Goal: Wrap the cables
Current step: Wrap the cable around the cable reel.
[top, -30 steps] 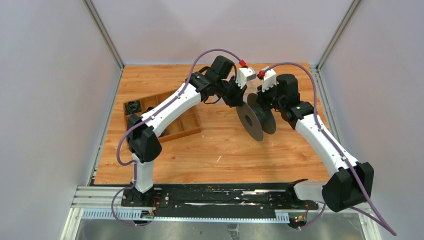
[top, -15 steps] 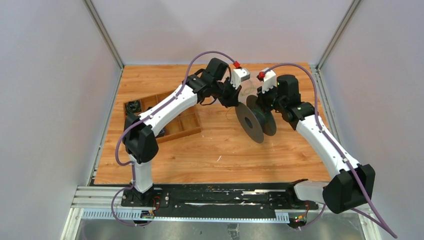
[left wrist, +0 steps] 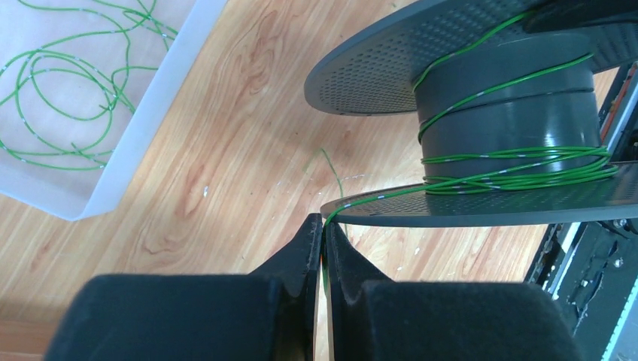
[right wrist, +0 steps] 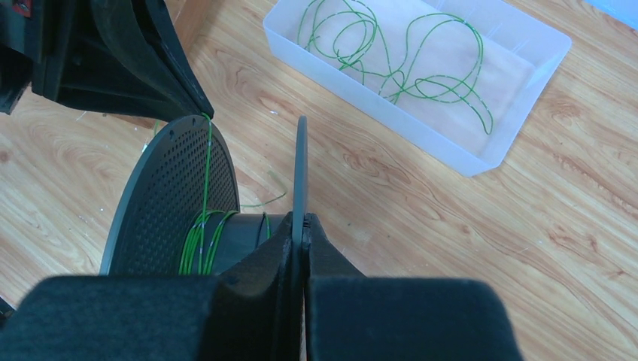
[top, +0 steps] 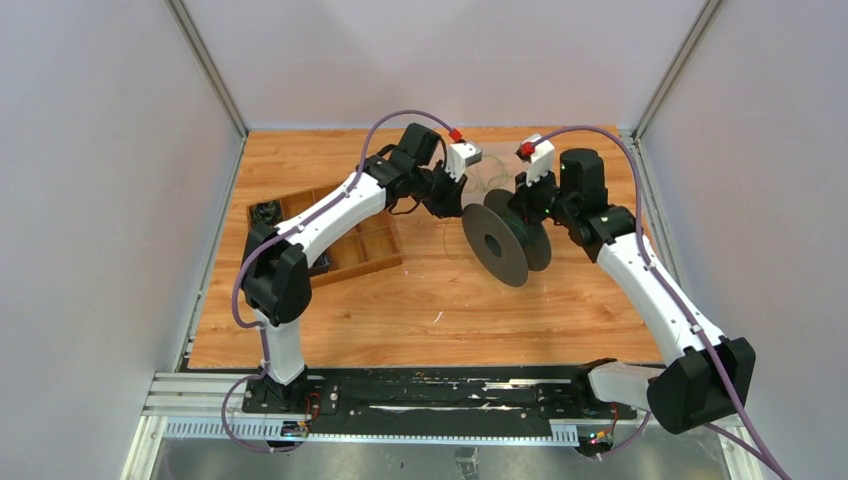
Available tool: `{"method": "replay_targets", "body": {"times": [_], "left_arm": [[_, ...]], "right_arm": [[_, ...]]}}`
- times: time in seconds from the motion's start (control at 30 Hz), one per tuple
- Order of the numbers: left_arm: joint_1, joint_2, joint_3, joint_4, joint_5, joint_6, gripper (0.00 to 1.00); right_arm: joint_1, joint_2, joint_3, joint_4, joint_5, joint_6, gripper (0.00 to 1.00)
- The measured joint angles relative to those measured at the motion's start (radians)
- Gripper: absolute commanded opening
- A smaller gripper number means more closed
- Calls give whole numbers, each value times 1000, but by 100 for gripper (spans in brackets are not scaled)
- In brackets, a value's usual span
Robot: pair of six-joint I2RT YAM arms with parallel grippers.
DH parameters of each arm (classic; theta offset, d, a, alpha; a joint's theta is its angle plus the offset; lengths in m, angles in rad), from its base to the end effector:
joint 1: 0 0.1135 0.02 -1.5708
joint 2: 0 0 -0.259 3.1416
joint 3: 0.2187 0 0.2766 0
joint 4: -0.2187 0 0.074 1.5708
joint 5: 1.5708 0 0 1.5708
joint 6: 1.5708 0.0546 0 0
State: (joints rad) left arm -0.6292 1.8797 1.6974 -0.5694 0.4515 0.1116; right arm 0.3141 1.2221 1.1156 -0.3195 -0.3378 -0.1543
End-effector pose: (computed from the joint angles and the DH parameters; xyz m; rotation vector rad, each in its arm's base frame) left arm 0.3620 -0.2930 0.2862 1.0676 2.1029 -0.7817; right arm 0.2994 0.1163 0.3360 -0.6731 1.8810 0.4397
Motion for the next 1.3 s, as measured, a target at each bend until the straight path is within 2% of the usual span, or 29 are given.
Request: {"method": "replay_targets", "body": {"times": [0.47, 0.87, 1.3], "left_arm": [[24, -11, -108, 103, 27, -15, 7], [68, -47, -261, 172, 8, -59, 22], [76, -90, -326, 281, 94, -122, 64]], "right_arm": [[-38, 0, 29, -16, -45, 39, 1], [-68, -5, 94, -40, -35, 51, 1], [-68, -7, 119, -54, -28, 51, 1]]}}
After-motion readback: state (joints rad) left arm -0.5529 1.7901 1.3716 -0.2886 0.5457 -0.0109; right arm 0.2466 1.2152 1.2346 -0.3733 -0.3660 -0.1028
